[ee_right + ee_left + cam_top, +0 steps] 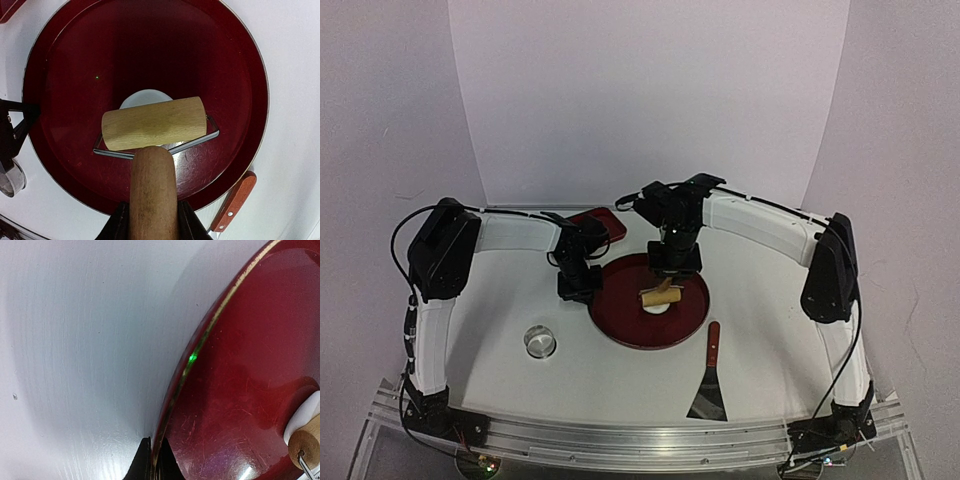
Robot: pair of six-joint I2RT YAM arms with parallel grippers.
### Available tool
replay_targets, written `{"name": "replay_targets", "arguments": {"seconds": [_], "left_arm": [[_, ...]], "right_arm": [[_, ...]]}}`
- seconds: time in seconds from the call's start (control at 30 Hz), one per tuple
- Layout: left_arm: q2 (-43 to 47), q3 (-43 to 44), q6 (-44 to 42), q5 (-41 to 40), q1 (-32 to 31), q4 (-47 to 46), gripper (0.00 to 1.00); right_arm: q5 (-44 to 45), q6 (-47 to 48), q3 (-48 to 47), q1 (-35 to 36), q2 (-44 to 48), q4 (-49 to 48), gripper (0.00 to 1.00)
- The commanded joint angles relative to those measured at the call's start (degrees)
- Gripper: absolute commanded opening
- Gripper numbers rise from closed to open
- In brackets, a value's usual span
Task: Roll out the dumpling wrappers from the dough
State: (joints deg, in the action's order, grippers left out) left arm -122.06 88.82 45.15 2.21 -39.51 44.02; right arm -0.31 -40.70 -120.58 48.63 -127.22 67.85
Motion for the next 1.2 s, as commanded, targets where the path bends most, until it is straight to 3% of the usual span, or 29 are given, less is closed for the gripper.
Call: {"name": "replay_targets", "arguments": {"seconds": [0.0,0.4,0.9,1.17], "left_arm": [[-3.64,-0.23,0.70,-6.79,-0.16,11.03,0.00],[-5.22,1.69,1.02,-6.22,-0.10,12.32,0.00],[-6.32,2.45,0.47,-6.34,-0.14,11.74,0.00],[-5.66,-0.77,0.30,-6.78,-0.13,10.49,0.00]], "right_arm": [[-9.30,0.40,8.98,0.34,-8.01,4.38,0.00],[-13.68,3.63,11.64,-1.14,-18.09,2.44,0.00],[-12.37,5.68,3.15,-1.80,-26.69,3.73,0.00],[-9.08,5.92,-6.56,-2.83,-27.32,6.34,0.00]]}}
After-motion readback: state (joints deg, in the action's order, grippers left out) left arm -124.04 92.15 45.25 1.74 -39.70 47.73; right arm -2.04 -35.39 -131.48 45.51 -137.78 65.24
